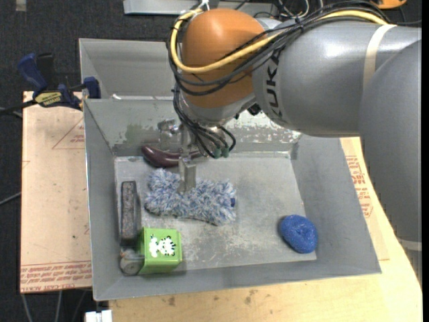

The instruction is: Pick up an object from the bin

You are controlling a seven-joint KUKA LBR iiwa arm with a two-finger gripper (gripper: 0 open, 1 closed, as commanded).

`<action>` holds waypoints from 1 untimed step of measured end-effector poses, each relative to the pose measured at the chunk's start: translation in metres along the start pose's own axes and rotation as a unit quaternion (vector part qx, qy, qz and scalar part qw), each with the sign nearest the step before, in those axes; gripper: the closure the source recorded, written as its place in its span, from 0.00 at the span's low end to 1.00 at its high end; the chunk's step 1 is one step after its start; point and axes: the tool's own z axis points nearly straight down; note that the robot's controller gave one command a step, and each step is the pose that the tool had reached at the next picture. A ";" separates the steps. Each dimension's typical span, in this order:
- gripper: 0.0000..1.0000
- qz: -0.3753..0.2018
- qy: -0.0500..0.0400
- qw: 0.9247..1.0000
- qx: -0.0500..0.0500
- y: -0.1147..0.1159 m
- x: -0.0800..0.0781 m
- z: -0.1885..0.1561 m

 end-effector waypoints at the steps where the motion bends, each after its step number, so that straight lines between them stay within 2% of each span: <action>1: 0.00 -0.083 -0.016 0.996 -0.001 -0.015 0.024 -0.022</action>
Offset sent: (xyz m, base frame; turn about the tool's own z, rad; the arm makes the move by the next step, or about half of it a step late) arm -0.0017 -0.0276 -0.0939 -0.2242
